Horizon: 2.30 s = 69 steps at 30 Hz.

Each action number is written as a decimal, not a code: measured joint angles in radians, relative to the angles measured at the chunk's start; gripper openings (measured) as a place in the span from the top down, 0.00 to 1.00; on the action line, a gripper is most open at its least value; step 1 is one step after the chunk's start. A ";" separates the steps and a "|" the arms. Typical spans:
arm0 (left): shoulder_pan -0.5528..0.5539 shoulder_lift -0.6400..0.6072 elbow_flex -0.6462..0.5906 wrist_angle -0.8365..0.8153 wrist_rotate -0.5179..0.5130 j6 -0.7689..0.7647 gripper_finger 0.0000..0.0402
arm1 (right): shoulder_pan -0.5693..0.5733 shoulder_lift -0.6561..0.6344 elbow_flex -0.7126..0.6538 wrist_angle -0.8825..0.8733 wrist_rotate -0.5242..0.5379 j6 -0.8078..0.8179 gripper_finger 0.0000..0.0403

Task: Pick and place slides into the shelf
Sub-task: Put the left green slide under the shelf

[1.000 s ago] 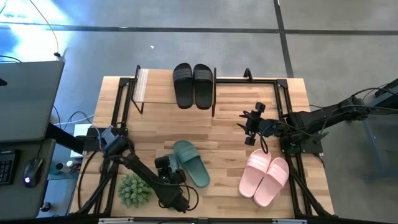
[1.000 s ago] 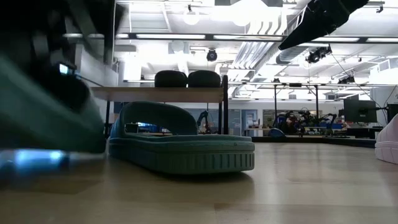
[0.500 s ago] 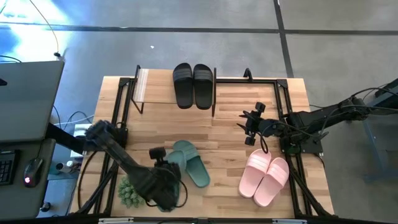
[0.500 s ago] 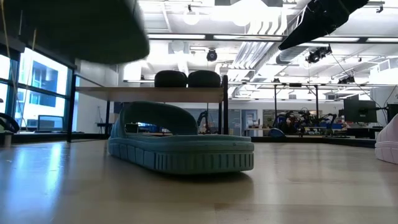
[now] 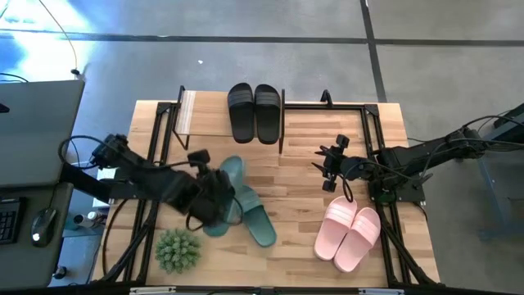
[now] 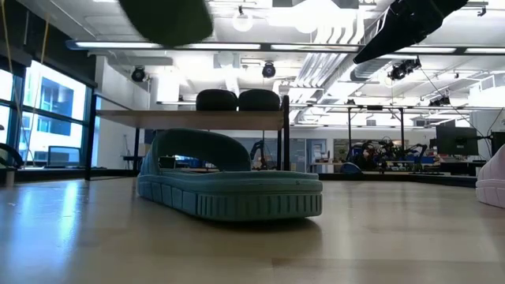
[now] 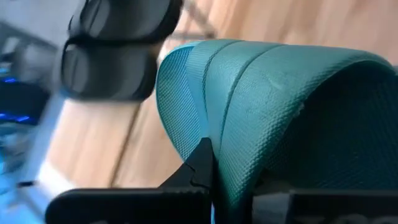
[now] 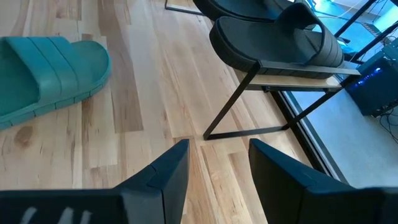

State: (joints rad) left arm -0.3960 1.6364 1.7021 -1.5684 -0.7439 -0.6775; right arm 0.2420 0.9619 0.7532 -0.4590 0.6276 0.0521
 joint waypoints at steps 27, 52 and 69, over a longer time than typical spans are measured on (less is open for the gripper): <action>0.397 -0.318 -0.859 0.419 -0.037 0.350 1.00 | 0.000 0.000 0.000 0.091 -0.031 -0.060 0.61; 0.848 -0.194 -0.898 0.804 -0.032 0.902 1.00 | 0.000 0.000 0.000 0.103 -0.027 -0.106 0.61; 0.820 -0.191 -0.929 0.731 -0.050 0.833 1.00 | -0.013 0.033 0.000 0.102 -0.076 -0.055 0.61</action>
State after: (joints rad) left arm 0.4236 1.4453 0.7730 -0.8374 -0.7936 0.1558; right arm 0.2288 0.9954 0.7536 -0.3573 0.5512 -0.0033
